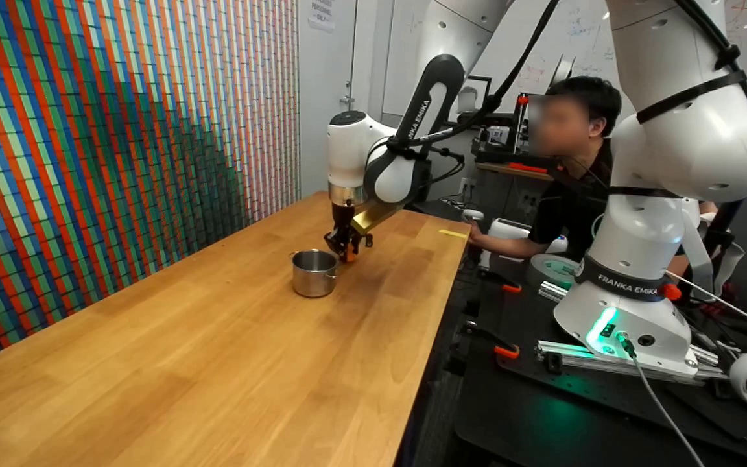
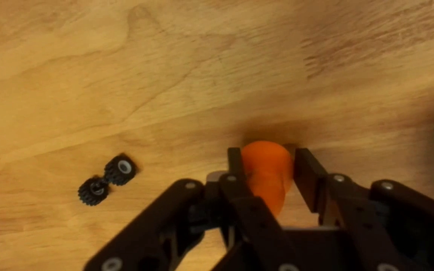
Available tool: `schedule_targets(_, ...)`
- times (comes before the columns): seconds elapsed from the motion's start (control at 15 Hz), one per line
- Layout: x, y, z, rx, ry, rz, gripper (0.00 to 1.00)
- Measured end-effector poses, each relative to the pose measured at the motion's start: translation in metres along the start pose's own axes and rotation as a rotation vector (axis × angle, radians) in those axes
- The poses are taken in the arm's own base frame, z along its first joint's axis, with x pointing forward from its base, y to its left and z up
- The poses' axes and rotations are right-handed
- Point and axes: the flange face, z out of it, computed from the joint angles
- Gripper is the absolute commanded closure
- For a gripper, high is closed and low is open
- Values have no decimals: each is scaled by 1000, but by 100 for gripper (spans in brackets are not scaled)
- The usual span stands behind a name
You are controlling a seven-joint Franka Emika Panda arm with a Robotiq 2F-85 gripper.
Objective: Put the orange duck in the pot
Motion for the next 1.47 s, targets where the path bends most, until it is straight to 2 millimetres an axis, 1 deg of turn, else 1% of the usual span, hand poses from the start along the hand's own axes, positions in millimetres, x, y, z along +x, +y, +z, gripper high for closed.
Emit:
schedule_targets(0.27,3,4,-2,6,0,28,78)
schedule_targets(0.47,12,9,-17,16,25,42,78)
schedule_targets(0.53,15,10,-26,24,39,45,78)
schedule_targets(0.67,24,9,-54,48,76,38,78)
schedule_targets(0.87,29,-4,-110,90,121,7,78)
schedule_targets(1.0,21,-21,-146,128,125,-15,78)
schedule_targets(1.13,3,-45,-171,164,113,-43,79)
schedule_targets(1.27,-19,-68,-184,188,96,-80,79)
schedule_targets(1.4,-37,-86,-187,197,81,-117,79)
schedule_targets(1.47,-44,-91,-185,197,74,-130,78)
